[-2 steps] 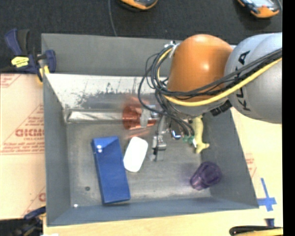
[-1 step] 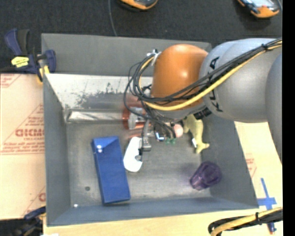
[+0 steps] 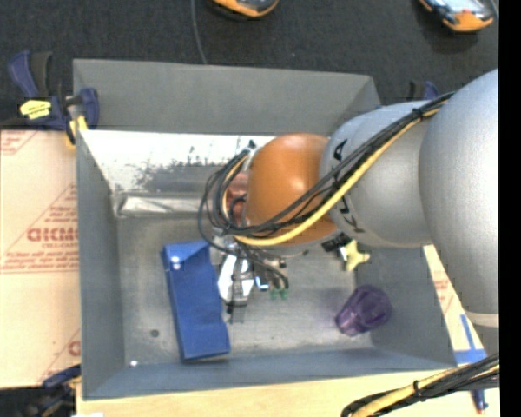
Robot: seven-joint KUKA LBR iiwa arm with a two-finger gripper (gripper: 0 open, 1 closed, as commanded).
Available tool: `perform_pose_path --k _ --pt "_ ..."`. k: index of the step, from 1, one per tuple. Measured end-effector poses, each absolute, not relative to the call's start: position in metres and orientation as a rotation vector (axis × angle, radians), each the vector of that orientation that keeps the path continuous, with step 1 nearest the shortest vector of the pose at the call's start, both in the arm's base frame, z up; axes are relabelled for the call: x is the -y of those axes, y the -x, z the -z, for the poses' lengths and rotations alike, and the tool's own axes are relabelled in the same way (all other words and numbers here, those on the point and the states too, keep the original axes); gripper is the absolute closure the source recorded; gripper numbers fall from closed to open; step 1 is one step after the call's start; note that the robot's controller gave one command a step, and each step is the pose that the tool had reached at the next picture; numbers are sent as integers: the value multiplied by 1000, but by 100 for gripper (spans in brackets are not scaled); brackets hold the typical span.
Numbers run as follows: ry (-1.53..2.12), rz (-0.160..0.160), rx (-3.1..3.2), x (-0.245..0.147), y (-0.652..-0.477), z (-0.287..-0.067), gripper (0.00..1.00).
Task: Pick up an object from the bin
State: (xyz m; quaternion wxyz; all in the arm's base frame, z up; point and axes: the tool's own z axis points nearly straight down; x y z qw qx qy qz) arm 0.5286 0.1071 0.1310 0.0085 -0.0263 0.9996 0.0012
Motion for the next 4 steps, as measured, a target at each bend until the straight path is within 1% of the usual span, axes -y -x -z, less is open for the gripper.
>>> perform_pose_path --k 1,2,3,4 --pt "160 -2 -3119 -124 -541 -97 0" --pt "423 -3 -3095 -89 -593 -99 0" --pt "552 0 -3076 -130 -566 -84 0" --pt "684 -1 -3048 -150 -556 -82 0"
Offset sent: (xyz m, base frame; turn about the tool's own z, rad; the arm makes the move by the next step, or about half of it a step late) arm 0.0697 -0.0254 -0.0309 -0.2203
